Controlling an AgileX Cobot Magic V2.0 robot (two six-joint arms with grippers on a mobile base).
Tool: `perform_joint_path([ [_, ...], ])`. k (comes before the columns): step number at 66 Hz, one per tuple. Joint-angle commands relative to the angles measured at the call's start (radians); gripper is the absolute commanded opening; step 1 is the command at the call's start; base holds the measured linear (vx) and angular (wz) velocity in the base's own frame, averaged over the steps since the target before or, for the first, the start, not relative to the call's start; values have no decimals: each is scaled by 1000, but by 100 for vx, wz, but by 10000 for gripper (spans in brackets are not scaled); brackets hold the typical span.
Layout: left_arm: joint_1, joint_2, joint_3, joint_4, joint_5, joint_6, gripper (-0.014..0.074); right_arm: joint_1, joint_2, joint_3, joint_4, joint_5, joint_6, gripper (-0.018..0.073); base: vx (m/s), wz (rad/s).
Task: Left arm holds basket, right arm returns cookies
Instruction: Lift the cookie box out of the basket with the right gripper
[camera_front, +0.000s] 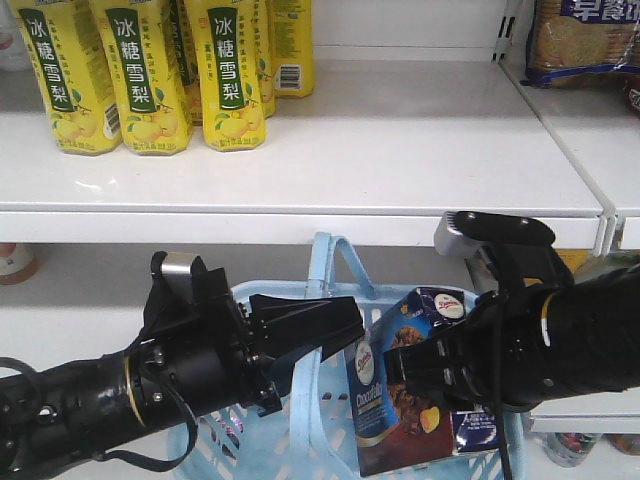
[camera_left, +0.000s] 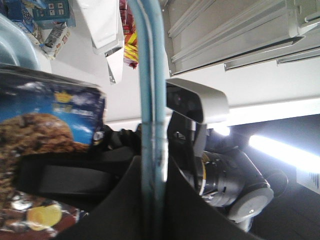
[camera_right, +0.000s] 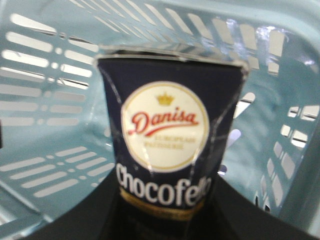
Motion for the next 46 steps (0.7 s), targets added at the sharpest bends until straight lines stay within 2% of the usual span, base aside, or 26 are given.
perform_joint_path([
  [1,20,-32,-34,-185,-184,25,-3,-1,-64,-28,9,-31,-6,-6,0,0],
  [31,20,-32,-34,-185,-184,25,-3,-2,-307,-28,4,-12,13,-6,0,0],
  [46,20,-32,-34,-185,-184,25,-3,-2,-421,-30,-46,-28,13,-6,0,0],
])
